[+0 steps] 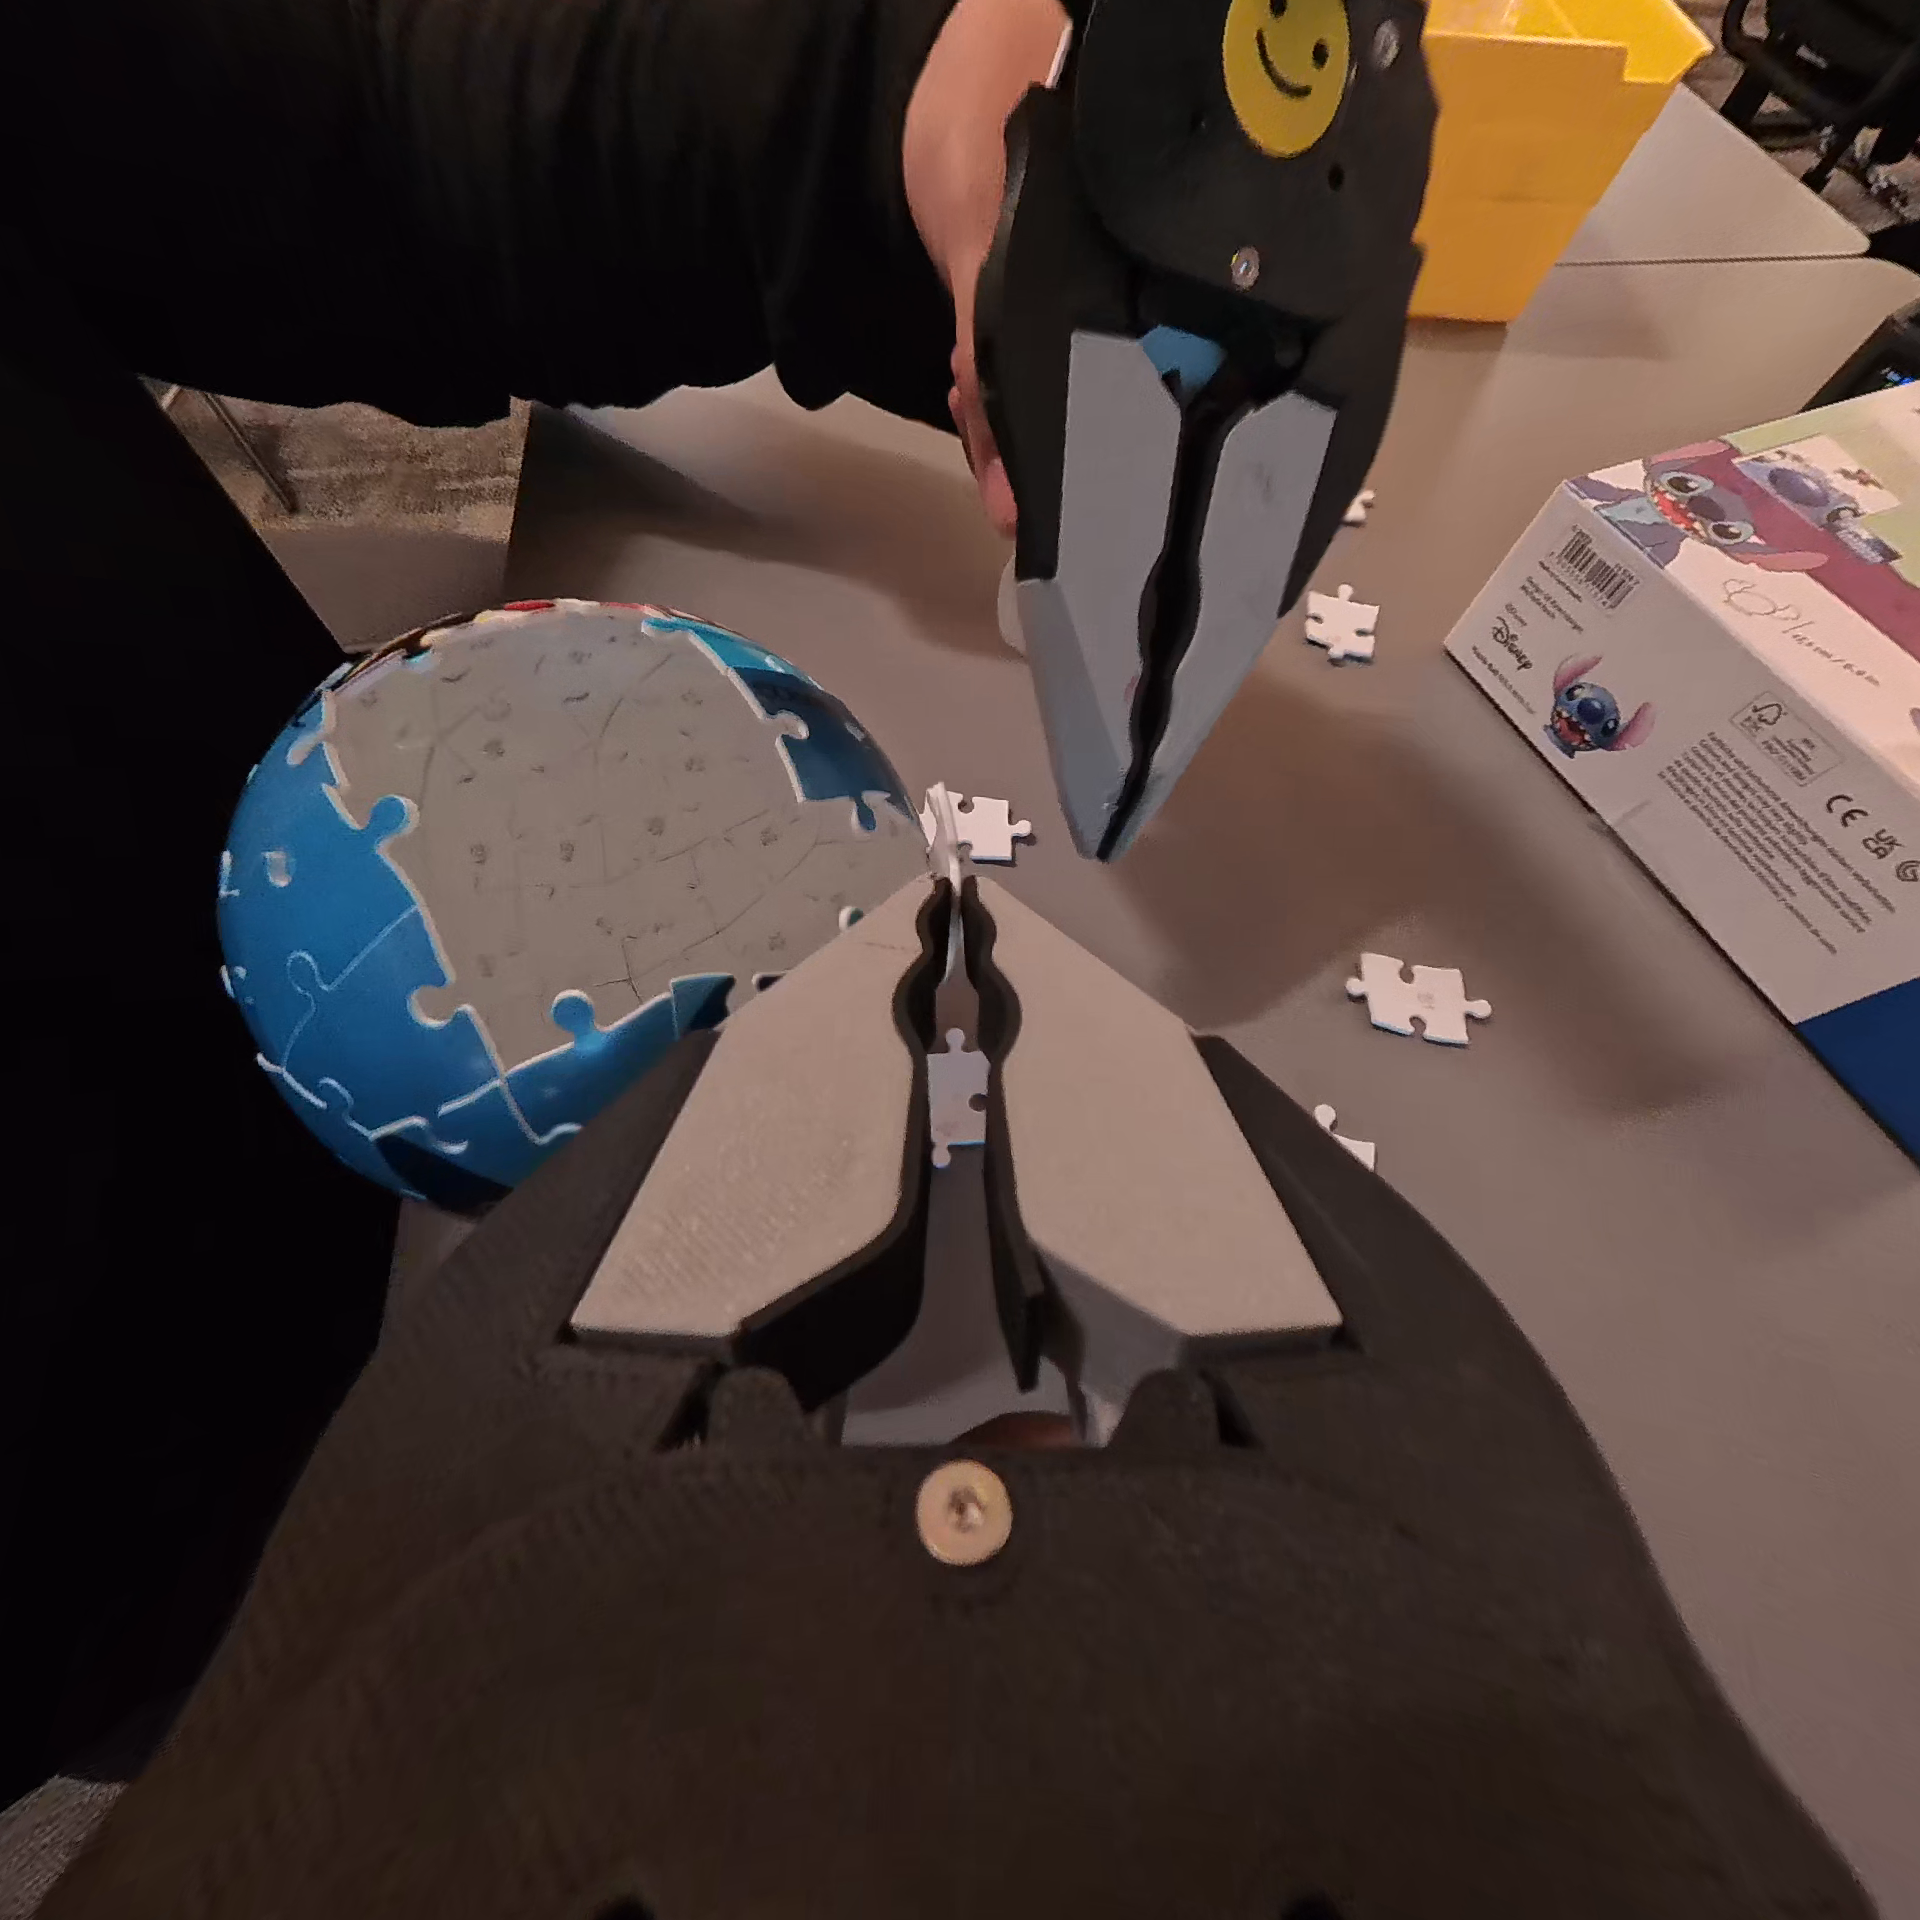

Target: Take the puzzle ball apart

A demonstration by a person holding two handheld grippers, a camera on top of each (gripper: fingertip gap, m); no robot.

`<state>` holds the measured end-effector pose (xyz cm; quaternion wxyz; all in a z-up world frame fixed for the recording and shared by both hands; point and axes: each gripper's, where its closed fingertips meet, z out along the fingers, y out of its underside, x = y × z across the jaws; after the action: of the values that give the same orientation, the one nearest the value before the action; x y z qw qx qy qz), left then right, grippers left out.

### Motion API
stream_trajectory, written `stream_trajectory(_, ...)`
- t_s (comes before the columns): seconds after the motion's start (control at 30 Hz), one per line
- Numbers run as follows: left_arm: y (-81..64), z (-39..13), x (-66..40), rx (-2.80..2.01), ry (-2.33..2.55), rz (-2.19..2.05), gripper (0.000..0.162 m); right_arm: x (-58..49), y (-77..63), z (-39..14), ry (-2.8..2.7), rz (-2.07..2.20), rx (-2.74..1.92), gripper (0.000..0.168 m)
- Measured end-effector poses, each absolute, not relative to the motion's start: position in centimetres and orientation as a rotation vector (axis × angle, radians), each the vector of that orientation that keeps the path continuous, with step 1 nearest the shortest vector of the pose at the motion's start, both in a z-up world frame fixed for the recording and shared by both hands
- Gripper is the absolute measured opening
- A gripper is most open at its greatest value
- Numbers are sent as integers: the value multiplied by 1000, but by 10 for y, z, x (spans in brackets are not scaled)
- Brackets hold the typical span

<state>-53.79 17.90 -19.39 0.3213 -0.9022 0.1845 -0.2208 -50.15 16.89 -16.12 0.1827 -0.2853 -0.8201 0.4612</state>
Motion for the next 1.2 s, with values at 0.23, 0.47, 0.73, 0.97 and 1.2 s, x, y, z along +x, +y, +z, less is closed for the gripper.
stream_trajectory(0.23,160,-222,-534,-2349,457,-677,0,-501,172,-161,-2269,1351,-741,0)
stream_trajectory(0.47,154,-211,-517,-2247,499,-793,0,-500,173,-152,-2241,1399,-646,0)
stream_trajectory(0.73,147,-208,-502,-2210,626,-860,0,-501,175,-147,-2204,1397,-564,0)
stream_trajectory(0.97,152,-205,-516,-2218,627,-795,0,-501,168,-155,-2263,1353,-519,0)
stream_trajectory(1.2,173,-193,-519,-2153,628,-825,0,-500,168,-159,-2284,1336,-532,0)
